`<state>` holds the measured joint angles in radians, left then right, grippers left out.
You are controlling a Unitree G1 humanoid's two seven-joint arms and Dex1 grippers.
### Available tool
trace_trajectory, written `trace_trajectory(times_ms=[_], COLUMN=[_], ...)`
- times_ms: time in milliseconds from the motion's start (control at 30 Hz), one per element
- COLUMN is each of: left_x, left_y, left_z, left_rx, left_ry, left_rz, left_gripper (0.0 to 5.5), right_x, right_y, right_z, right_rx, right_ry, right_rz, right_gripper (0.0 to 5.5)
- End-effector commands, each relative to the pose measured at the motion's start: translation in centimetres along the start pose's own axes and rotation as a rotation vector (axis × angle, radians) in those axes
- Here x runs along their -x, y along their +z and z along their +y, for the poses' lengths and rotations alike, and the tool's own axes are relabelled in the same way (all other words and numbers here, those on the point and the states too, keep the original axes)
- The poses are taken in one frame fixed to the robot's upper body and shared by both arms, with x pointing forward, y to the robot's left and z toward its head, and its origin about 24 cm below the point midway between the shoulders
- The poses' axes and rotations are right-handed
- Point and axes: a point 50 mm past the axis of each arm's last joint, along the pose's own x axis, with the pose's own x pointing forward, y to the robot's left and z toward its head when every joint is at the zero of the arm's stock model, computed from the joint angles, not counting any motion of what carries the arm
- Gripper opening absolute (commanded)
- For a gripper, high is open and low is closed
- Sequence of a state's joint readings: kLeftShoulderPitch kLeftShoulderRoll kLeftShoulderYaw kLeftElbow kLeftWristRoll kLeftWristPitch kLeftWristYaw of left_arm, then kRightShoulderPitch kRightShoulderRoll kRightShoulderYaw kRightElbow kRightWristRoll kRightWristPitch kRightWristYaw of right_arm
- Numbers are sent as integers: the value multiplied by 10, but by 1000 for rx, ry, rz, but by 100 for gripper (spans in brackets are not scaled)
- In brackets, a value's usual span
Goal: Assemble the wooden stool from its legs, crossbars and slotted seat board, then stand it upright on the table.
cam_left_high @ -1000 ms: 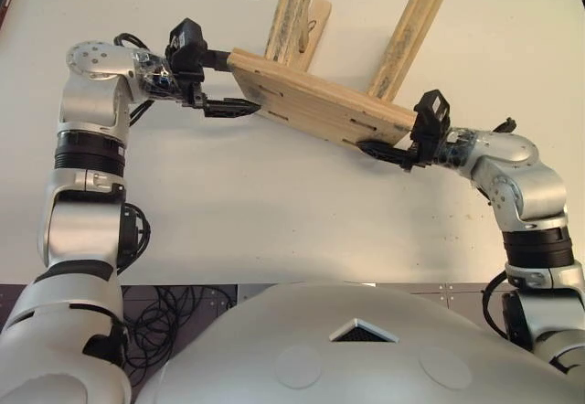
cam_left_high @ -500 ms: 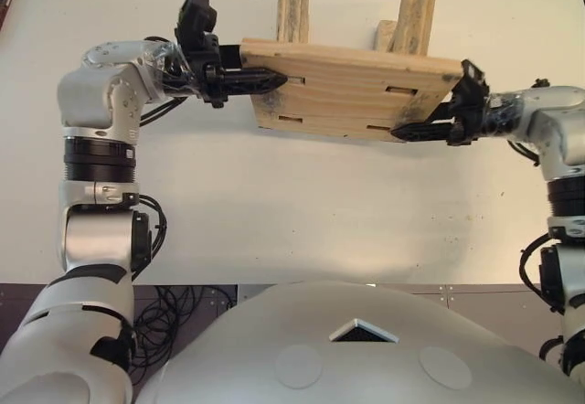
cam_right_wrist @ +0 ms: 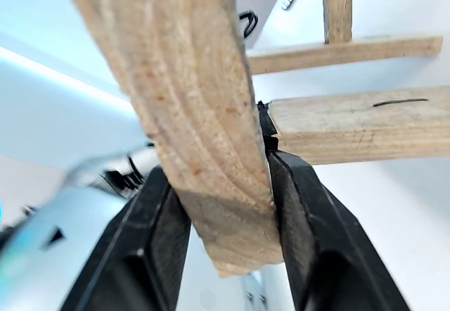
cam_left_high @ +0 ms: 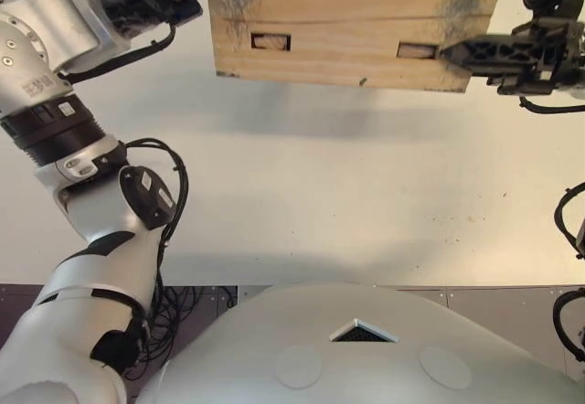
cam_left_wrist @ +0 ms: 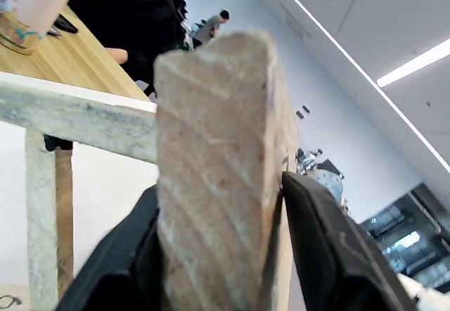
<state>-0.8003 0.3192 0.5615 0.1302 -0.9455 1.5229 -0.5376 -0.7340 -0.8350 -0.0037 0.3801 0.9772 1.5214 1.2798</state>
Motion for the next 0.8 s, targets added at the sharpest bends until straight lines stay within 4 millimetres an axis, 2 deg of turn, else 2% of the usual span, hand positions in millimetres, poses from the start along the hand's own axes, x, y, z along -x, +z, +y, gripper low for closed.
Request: trace_trajectory(times_ms=[33, 100, 167, 200, 333, 433, 533, 600, 700, 800], left_x=[-26, -28, -32, -36, -59, -71, -73, -67, -54, -48], left_y=[8, 16, 29, 34, 50, 58, 70, 78, 89, 95], left_z=[17, 27, 33, 35, 40, 44, 48, 49, 48, 45], left_rx=[60, 104, 161, 178, 181, 154, 91, 58, 41, 27], left_ry=[462, 591, 615, 613, 648, 694, 728, 716, 656, 611], left_rz=[94, 118, 63, 35, -48, -123, -228, -297, -381, -409], left_gripper=[203, 203, 203, 239, 295, 346, 398, 401, 401, 401], right_x=[-40, -52, -69, -76, -104, -109, -99, -81, -46, -24], right_y=[61, 76, 90, 94, 116, 125, 127, 122, 104, 86], right_z=[61, 58, 58, 59, 64, 64, 48, 30, 0, -19], right_rx=[6, -63, -121, -112, -125, -145, -180, -212, -286, -344], right_ry=[362, 290, 187, 138, 26, -42, -147, -229, -325, -359], right_rz=[-57, -108, -136, -149, -272, -354, -427, -465, -509, -515], right_gripper=[152, 149, 149, 149, 149, 206, 266, 294, 300, 300])
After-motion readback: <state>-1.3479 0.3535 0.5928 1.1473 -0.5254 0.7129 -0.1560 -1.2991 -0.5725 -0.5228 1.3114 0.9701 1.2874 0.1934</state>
